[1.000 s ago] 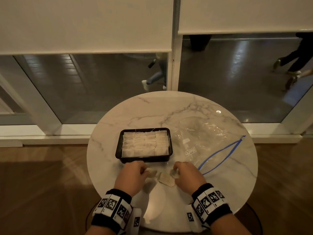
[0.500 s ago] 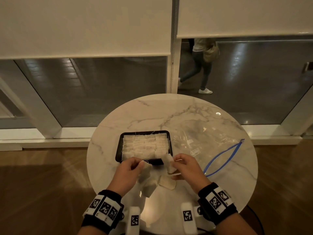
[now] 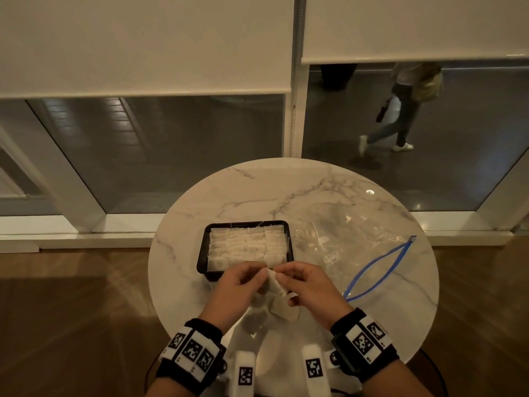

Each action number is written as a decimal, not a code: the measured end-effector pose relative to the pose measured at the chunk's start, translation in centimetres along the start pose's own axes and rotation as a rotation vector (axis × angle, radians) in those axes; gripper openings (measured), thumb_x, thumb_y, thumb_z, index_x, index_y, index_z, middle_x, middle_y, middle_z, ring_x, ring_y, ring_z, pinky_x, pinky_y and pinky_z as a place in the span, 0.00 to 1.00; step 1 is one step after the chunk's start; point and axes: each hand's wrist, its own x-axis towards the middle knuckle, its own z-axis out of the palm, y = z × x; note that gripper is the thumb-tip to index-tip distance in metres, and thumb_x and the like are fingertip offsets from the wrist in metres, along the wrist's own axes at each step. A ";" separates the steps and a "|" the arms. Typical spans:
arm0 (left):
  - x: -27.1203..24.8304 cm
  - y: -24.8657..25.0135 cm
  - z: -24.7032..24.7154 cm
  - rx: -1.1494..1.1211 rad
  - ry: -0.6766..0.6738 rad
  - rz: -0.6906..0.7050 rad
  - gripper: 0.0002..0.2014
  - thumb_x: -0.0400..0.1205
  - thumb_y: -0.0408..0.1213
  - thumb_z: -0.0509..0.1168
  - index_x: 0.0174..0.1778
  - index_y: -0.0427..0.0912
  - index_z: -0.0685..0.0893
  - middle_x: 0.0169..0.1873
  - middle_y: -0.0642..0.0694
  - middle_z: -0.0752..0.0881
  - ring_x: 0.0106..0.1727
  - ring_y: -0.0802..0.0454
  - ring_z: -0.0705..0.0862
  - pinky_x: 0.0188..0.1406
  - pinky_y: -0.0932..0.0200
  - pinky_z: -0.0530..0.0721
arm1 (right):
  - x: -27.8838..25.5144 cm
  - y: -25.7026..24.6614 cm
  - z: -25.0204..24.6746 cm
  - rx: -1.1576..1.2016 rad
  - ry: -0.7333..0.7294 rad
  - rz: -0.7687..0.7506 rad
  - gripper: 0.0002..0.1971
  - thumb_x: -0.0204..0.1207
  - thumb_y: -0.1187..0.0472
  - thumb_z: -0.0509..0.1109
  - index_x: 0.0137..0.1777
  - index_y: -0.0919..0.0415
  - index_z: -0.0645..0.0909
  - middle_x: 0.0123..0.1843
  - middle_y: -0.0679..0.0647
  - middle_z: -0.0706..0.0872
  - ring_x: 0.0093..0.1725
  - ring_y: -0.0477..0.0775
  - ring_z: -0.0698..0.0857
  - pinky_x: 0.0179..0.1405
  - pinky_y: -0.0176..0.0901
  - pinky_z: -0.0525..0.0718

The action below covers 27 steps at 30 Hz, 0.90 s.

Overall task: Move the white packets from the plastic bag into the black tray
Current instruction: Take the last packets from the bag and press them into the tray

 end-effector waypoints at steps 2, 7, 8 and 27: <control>-0.2 -0.1 0.2 -0.013 -0.009 -0.002 0.06 0.86 0.37 0.68 0.55 0.45 0.90 0.44 0.44 0.93 0.45 0.45 0.91 0.45 0.53 0.91 | 0.1 0.0 0.0 -0.017 0.027 -0.018 0.07 0.81 0.62 0.73 0.54 0.52 0.90 0.45 0.55 0.91 0.42 0.47 0.87 0.38 0.44 0.85; 0.0 -0.6 0.1 -0.143 0.086 -0.037 0.05 0.85 0.32 0.69 0.52 0.36 0.88 0.43 0.40 0.93 0.44 0.44 0.91 0.43 0.53 0.91 | 0.4 0.2 -0.7 0.048 0.066 0.019 0.05 0.79 0.61 0.75 0.52 0.58 0.91 0.44 0.57 0.91 0.42 0.52 0.88 0.41 0.44 0.86; 0.1 -0.7 0.0 -0.166 0.097 -0.036 0.05 0.85 0.32 0.69 0.52 0.35 0.88 0.44 0.39 0.93 0.45 0.44 0.92 0.43 0.53 0.91 | 0.4 0.2 -0.8 0.021 0.059 0.019 0.05 0.79 0.61 0.75 0.51 0.59 0.91 0.43 0.57 0.91 0.42 0.52 0.88 0.42 0.44 0.86; 1.4 -2.1 -3.7 0.127 0.523 0.065 0.06 0.85 0.37 0.69 0.50 0.55 0.85 0.51 0.53 0.87 0.56 0.54 0.85 0.58 0.54 0.85 | 3.4 -3.3 -1.6 -0.526 0.195 -0.267 0.04 0.77 0.60 0.77 0.41 0.54 0.89 0.38 0.46 0.90 0.38 0.41 0.87 0.37 0.28 0.83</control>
